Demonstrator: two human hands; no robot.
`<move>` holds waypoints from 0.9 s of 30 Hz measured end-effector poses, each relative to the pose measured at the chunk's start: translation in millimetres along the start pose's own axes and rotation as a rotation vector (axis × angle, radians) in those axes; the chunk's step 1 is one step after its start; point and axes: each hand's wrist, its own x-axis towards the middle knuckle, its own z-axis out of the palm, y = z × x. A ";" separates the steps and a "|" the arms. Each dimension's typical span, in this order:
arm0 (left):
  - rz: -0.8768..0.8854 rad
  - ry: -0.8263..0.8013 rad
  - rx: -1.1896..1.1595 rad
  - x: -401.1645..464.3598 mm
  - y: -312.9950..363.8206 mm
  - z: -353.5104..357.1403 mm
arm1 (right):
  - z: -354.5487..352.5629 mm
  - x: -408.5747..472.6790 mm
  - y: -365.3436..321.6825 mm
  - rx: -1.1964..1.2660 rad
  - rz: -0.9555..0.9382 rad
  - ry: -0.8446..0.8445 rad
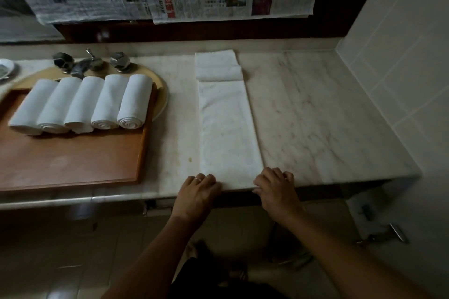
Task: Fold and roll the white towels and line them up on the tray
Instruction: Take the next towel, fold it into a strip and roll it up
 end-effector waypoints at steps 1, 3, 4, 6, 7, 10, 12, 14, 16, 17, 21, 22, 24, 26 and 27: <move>-0.008 0.007 -0.011 -1.4 0.5 0.7 | -1.0 -1.4 -2.2 0.031 0.046 -0.005; -0.061 0.015 -0.054 -4.0 2.0 0.8 | -4.8 -0.5 -1.9 0.074 0.098 -0.025; -0.102 0.017 -0.083 -4.7 3.0 -0.2 | -8.3 1.8 -0.6 0.097 0.118 -0.054; -0.172 0.019 -0.131 -3.8 5.7 -5.6 | -15.9 8.6 2.1 0.144 0.148 -0.104; -0.188 0.010 -0.145 -2.1 6.2 -8.1 | -19.1 12.3 2.7 0.171 0.171 -0.123; -0.242 -0.001 -0.182 8.7 3.6 -12.8 | -25.8 22.7 4.1 0.228 0.249 -0.181; -0.310 -0.022 -0.218 17.4 1.3 -14.4 | -27.8 28.2 6.4 0.246 0.301 -0.223; -0.380 -0.022 -0.248 23.9 0.4 -15.7 | -29.6 33.1 8.3 0.287 0.367 -0.241; -0.423 -0.007 -0.251 27.2 1.2 -16.4 | -30.7 36.7 6.6 0.315 0.404 -0.258; -0.423 0.004 -0.229 27.8 2.2 -15.8 | -30.4 37.3 5.2 0.301 0.403 -0.258; -0.391 0.027 -0.118 22.7 7.7 -15.7 | -27.7 30.8 3.0 0.023 0.218 -0.074; -0.346 0.045 -0.086 19.8 8.0 -13.2 | -25.1 27.6 3.4 -0.064 0.117 -0.035; -0.215 0.049 0.025 17.1 8.0 -4.3 | -18.1 20.6 4.9 -0.171 -0.075 0.009; -0.126 0.065 0.095 18.2 4.5 0.1 | -14.2 14.8 6.6 -0.204 -0.148 0.014; -0.092 0.069 0.118 19.5 2.6 0.3 | -13.7 11.8 6.8 -0.198 -0.149 0.008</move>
